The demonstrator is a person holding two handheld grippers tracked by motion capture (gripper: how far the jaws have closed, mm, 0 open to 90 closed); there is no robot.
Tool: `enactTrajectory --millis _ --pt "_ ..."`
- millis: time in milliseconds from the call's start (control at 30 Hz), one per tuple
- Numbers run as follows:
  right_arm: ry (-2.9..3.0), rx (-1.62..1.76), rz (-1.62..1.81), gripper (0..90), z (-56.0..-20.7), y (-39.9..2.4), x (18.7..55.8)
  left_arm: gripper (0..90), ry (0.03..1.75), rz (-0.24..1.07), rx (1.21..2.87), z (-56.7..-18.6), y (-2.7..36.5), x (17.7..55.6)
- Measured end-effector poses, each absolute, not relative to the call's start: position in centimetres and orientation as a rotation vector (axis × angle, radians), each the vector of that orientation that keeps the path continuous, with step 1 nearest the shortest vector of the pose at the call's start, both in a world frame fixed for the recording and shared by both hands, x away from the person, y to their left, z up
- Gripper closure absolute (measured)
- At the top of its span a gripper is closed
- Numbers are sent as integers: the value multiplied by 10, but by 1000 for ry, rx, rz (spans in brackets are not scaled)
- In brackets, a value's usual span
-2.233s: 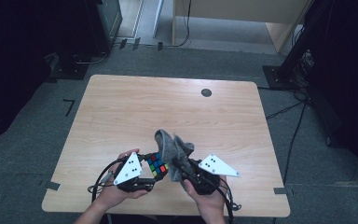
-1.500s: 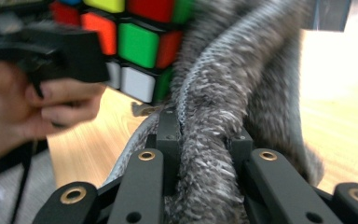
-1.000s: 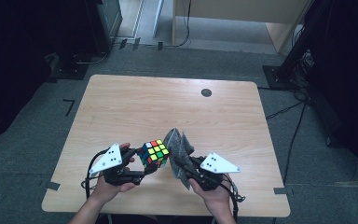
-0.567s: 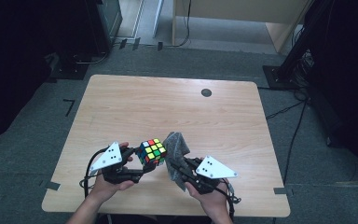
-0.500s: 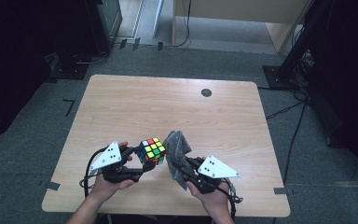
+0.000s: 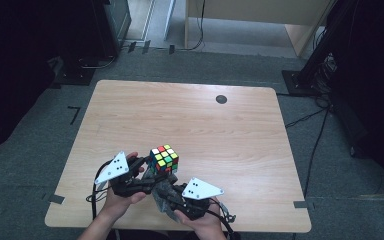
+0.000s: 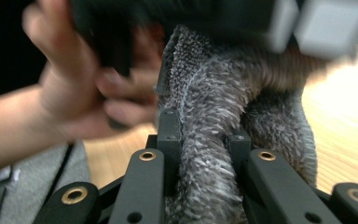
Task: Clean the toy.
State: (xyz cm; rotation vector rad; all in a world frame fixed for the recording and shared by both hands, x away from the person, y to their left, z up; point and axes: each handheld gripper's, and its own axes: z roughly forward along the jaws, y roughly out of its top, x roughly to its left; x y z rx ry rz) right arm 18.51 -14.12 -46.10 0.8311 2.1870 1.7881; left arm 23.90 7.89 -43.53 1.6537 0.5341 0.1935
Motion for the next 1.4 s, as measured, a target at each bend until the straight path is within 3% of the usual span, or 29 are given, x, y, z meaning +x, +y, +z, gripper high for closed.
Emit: enactTrajectory --millis 433,800,1200,1267,1400 --pt "1886 1217 1834 760 -463 -197 205 339 569 193 1603 -429 91 244" --pt "2112 945 1839 752 -461 -142 183 340 535 183 1647 -432 80 239" --pt "1802 1243 1602 744 -464 -214 211 340 561 216 1660 -435 85 243" --pt "1756 1284 1525 690 -466 -226 215 340 559 237 1677 -436 84 243" --pt "1753 1407 1503 441 -469 -240 224 340 552 269 1712 -438 79 241"
